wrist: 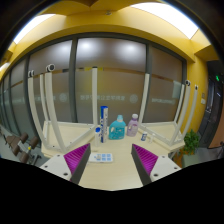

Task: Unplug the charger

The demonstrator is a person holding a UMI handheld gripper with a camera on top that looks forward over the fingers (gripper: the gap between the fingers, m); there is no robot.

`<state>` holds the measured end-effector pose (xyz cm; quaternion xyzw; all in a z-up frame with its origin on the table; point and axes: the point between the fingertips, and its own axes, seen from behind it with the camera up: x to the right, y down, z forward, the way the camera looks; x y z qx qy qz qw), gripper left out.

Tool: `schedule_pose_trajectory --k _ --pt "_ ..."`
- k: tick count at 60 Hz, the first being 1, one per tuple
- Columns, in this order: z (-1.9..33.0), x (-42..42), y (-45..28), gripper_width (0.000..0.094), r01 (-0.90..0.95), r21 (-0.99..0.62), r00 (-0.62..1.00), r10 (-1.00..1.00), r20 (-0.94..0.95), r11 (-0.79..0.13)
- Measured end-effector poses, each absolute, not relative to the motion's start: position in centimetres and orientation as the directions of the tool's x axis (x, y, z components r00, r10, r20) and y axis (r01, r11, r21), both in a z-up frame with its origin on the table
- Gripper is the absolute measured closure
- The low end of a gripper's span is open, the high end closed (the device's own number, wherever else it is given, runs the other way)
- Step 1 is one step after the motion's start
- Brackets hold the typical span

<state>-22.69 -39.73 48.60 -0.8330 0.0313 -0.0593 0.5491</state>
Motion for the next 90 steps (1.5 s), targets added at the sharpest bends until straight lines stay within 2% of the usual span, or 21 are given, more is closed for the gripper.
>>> schedule_pose_trajectory --k 7,18,25,37,47,55,63,67,73,75,77,79,90 --pt "47.6 -22.5 -39.4 0.0087 0.015 -0.910 0.990 -0.123 0.072 -0.414" --pt "42.6 -22.4 -36.7 0.0087 0.005 -0.885 0.988 -0.133 0.076 -0.466" --pt "36.4 -22.6 -34.5 0.0086 -0.022 -0.851 0.988 -0.141 0.061 -0.524" --pt "21.0 -23.8 -29.0 0.0087 -0.107 -0.765 0.988 -0.153 -0.011 -0.635" --pt "10.8 -24.8 -21.2 0.0091 -0.156 -0.738 0.985 -0.162 -0.064 -0.657" --pt "5.7 -26.2 -14.8 0.0089 -0.152 -0.745 0.987 -0.139 -0.079 -0.649" --pt "3.4 -27.1 -9.9 0.0114 -0.133 -0.778 0.990 -0.113 -0.080 -0.615" --pt "2.6 -27.3 -8.3 0.0189 -0.114 -0.791 0.993 -0.097 -0.069 -0.601" --pt "1.9 -27.2 -6.9 0.0397 -0.071 -0.804 0.997 -0.074 -0.034 -0.590" --pt "2.0 -27.0 -6.4 0.0497 -0.052 -0.817 0.998 -0.066 -0.017 -0.574" --pt "1.8 -26.7 -6.2 0.0639 -0.037 -0.821 0.998 -0.064 -0.001 -0.570" --pt "1.7 -27.1 -6.1 0.0722 -0.025 -0.823 0.999 -0.048 0.003 -0.568" --pt "1.6 -27.3 -6.0 0.0847 0.009 -0.823 0.999 -0.021 0.026 -0.568"
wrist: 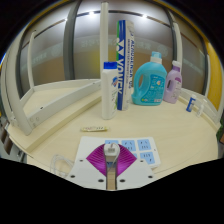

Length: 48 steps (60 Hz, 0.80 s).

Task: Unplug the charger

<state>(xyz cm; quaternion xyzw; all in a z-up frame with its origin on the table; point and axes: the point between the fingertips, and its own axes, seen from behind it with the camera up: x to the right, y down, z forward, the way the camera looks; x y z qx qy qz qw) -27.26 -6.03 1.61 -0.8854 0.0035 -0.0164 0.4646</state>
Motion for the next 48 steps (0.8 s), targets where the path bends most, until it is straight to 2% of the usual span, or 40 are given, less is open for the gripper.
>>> schedule_pose_trajectory --k 2,4,11,15,18,21,25,35,40,43,48 --pt "1.8 -27.3 -6.0 0.0854 -0.008 -0.819 1.000 -0.026 0.008 -0.574" --pt "3.5 -27.3 -5.9 0.0857 -0.028 -0.832 0.999 -0.030 -0.014 -0.554" --pt "16.8 -26.9 -4.7 0.0858 -0.069 -0.939 0.998 -0.024 -0.065 -0.336" --pt "23.3 -24.5 -4.4 0.0858 -0.098 -0.966 0.995 -0.055 -0.088 -0.240" --pt "25.9 -21.4 -4.5 0.0859 -0.101 -0.976 0.992 -0.097 -0.083 -0.194" --pt "26.5 -18.3 -4.2 0.0858 -0.107 -0.977 0.987 -0.142 -0.081 -0.187" --pt "24.5 -14.3 -3.9 0.0858 -0.110 -0.968 0.980 -0.186 -0.068 -0.224" --pt "11.3 -7.3 -5.4 0.0851 -0.130 -0.893 0.967 -0.252 -0.019 -0.431" --pt "5.7 -5.4 -6.9 0.0842 -0.142 -0.842 0.961 -0.277 0.010 -0.521" --pt "3.2 -4.7 -7.7 0.0829 -0.171 -0.816 0.955 -0.296 0.000 -0.552" --pt "0.9 -4.2 -8.9 0.0762 -0.217 -0.784 0.947 -0.321 -0.024 -0.581"
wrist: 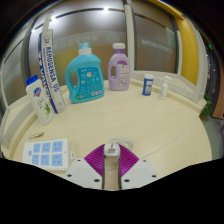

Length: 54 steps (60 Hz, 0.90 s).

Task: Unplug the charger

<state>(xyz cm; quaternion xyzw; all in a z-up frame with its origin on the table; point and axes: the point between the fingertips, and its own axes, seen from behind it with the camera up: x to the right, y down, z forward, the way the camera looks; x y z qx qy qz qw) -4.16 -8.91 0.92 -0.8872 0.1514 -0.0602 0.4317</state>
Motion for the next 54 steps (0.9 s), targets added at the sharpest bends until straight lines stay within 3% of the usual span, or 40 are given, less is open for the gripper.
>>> schedule_pose_trajectory --k 3,11,15,39,54 --pt "0.3 -3.8 -9.7 0.0717 -0.230 -0.770 0.941 -0.337 -0.021 -0.595" --pt "1.6 -3.4 -12.0 0.0237 -0.230 -0.767 0.936 -0.352 -0.006 -0.599" --pt "3.0 -3.7 -13.5 0.0072 -0.205 -0.770 0.941 -0.339 0.016 -0.604" --pt "17.0 -9.5 -27.8 0.0077 -0.072 -0.824 0.970 -0.230 0.072 -0.562" --pt "22.4 -12.2 -36.8 0.0081 -0.021 -0.849 0.978 -0.188 0.093 -0.528"
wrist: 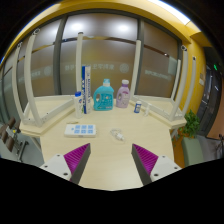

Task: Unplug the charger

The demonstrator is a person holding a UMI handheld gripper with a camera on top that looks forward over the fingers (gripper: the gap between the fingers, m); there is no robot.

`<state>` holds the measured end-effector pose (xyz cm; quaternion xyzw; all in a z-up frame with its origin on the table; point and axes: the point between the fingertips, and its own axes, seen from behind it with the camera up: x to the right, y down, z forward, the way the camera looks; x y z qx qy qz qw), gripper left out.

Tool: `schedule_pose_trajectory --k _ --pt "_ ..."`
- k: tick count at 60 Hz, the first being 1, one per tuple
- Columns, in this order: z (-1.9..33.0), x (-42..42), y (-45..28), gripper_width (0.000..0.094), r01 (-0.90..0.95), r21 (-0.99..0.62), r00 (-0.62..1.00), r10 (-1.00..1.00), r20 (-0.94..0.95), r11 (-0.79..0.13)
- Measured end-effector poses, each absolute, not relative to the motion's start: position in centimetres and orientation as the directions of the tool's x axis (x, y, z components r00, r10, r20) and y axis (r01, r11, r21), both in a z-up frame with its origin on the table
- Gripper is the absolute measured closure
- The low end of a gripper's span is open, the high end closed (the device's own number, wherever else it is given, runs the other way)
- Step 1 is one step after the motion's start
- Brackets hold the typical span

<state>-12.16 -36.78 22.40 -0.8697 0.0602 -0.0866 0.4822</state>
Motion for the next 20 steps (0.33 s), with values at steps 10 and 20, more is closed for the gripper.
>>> schedule_pose_trajectory --k 10,20 --pt "24.0 -12.9 -40.8 0.0078 -0.021 -0.856 0.980 -0.180 0.085 -0.517" --pt "24.9 -12.6 -42.6 0.0080 -0.004 -0.858 0.978 -0.181 0.104 -0.514"
